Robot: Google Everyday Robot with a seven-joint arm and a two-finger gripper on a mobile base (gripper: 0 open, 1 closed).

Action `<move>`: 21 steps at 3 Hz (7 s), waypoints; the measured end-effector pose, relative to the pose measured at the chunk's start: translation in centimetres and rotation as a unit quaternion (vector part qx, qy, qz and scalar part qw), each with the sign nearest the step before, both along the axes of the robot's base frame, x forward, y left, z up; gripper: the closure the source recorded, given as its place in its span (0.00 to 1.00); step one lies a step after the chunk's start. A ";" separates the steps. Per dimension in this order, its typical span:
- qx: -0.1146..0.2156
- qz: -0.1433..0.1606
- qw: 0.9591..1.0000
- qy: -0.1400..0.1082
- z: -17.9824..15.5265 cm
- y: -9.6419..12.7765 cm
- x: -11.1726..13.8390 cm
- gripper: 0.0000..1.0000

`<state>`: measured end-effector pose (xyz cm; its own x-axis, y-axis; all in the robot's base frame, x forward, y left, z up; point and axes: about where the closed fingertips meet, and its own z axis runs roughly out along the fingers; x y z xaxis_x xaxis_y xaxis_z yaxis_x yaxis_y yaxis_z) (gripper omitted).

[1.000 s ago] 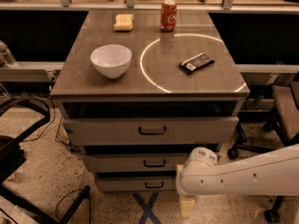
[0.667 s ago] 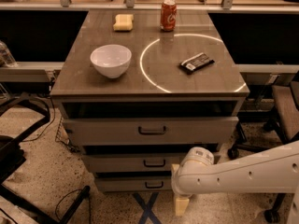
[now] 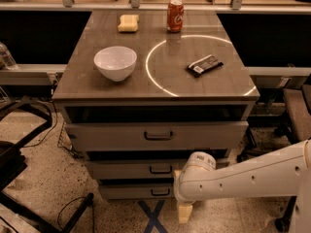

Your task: Open middle drawer

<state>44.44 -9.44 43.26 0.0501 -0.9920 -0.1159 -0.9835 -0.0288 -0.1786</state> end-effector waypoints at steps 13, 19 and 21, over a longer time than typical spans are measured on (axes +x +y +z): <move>-0.061 0.061 0.996 0.022 -3.4 5.4 2.7 1.00; -0.082 0.020 0.989 -0.121 16.5 -1.0 1.7 1.00; -0.072 0.026 0.987 -0.142 12.1 -4.8 7.3 1.00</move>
Offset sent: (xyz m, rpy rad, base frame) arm 0.0221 0.0721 -0.0206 -0.0448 0.0017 0.1653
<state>51.73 -14.22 55.35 0.1124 -0.9923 0.0528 -0.8905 -0.1242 -0.4378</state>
